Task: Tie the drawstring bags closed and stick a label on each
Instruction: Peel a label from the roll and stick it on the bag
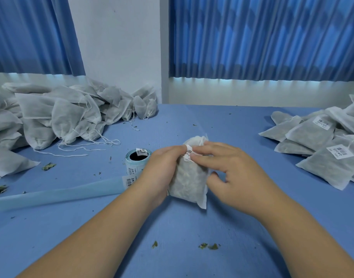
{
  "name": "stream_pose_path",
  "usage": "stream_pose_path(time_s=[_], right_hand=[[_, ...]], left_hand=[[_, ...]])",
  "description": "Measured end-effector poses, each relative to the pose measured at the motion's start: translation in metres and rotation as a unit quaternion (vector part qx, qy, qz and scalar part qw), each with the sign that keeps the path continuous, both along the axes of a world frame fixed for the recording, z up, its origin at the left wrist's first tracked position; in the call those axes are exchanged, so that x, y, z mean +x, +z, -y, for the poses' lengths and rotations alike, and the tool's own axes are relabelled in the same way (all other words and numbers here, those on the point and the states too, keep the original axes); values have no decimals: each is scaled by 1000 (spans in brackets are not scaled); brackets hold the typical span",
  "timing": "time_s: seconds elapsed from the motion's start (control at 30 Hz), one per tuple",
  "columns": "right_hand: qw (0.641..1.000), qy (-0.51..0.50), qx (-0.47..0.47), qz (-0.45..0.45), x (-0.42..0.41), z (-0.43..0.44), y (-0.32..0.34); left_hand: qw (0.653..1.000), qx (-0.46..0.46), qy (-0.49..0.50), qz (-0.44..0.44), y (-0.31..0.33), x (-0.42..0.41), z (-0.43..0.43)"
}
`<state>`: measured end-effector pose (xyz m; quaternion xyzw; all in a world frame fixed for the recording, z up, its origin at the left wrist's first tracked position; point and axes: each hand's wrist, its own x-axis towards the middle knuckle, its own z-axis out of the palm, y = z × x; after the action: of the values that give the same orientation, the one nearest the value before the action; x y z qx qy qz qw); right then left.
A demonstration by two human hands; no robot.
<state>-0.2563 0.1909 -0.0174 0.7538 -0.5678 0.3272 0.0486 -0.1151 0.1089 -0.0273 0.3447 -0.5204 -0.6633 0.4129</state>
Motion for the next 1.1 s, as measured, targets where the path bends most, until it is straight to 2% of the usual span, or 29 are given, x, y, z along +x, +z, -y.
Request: stream_pose_path(time_s=[0.1, 0.2, 0.3, 0.37, 0.4, 0.57, 0.63, 0.7, 0.77, 0.9, 1.0, 1.1], right_hand=[[988, -10, -20, 152, 7, -1, -3], [963, -90, -18, 252, 9, 4, -3], [913, -152, 70, 372, 5, 8, -1], [870, -112, 144, 458, 2, 7, -1], [860, -89, 163, 475, 2, 6, -1], [875, -61, 114, 466, 3, 3, -1], [861, -44, 130, 490, 1, 2, -1], [830, -15, 168, 531, 0, 1, -1], [815, -5, 193, 547, -1, 1, -1], [831, -22, 169, 529, 2, 2, 0], [853, -4, 190, 486, 5, 0, 1], [840, 7, 210, 500, 5, 1, 0]], left_hand=[[1000, -30, 2, 2, 0, -1, 1], [994, -110, 0, 16, -2, -3, -1], [986, -168, -12, 9, -4, -6, -5], [984, -176, -6, 3, -5, -6, -6], [984, -175, 2, 7, -5, -7, -6], [977, -194, 33, 77, -6, -5, -4], [981, -179, 17, 73, -4, -5, -5], [985, -167, 9, 38, -2, -4, -7], [983, -183, 18, 23, -1, -4, -9], [976, -208, 57, 27, -2, -5, -10], [974, -213, 68, 31, -1, -3, -9], [981, -186, 59, 5, -1, -2, -9]])
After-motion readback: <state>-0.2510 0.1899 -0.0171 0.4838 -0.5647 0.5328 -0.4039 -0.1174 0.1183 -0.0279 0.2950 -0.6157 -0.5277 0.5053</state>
